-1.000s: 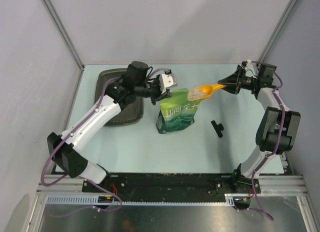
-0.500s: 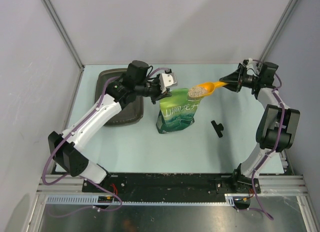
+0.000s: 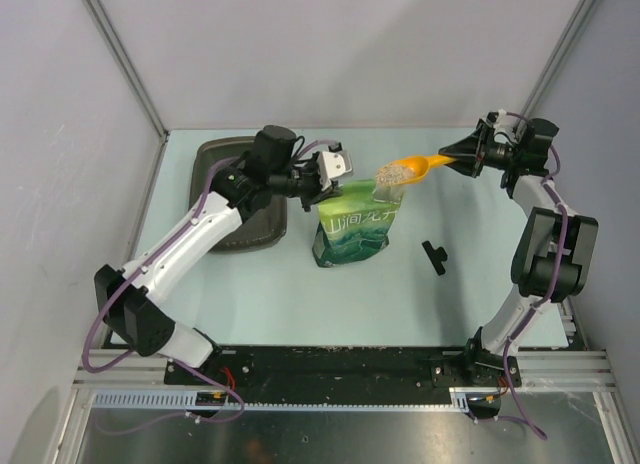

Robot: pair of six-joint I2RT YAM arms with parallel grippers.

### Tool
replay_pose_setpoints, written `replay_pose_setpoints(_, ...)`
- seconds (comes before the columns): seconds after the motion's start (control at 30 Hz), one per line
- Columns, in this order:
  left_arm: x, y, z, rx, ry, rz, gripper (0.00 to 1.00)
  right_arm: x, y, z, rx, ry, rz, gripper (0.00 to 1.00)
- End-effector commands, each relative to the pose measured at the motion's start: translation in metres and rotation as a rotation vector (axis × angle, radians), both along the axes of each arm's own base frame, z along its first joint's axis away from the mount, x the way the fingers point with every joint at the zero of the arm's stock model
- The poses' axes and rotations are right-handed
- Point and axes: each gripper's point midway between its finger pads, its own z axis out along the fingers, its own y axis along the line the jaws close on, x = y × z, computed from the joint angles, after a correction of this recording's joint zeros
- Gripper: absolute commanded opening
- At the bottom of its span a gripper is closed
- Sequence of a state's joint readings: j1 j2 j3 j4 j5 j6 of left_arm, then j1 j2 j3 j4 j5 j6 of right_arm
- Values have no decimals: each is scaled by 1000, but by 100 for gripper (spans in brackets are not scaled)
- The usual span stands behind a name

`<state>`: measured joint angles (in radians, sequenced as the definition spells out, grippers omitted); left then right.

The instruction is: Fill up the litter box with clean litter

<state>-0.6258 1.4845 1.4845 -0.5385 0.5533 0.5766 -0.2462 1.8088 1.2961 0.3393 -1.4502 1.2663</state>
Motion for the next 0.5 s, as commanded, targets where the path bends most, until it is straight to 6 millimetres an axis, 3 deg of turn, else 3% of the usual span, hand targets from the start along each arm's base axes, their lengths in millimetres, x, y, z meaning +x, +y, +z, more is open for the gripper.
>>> replay_pose_setpoints(0.0, -19, 2, 13, -35, -31, -52, 0, 12, 10, 15, -7, -26, -12, 0)
replay_pose_setpoints(0.23, -41, 3, -4, -1, -21, -117, 0, 26, 34, 26, -15, -36, -18, 0)
replay_pose_setpoints(0.43, -45, 5, -9, 19, -32, -138, 0, 33, 89, 34, -13, -73, 78, 0)
replay_pose_setpoints(0.47, -47, 7, -10, 24, -39, -142, 0, 32, 108, 28, -10, -64, 119, 0)
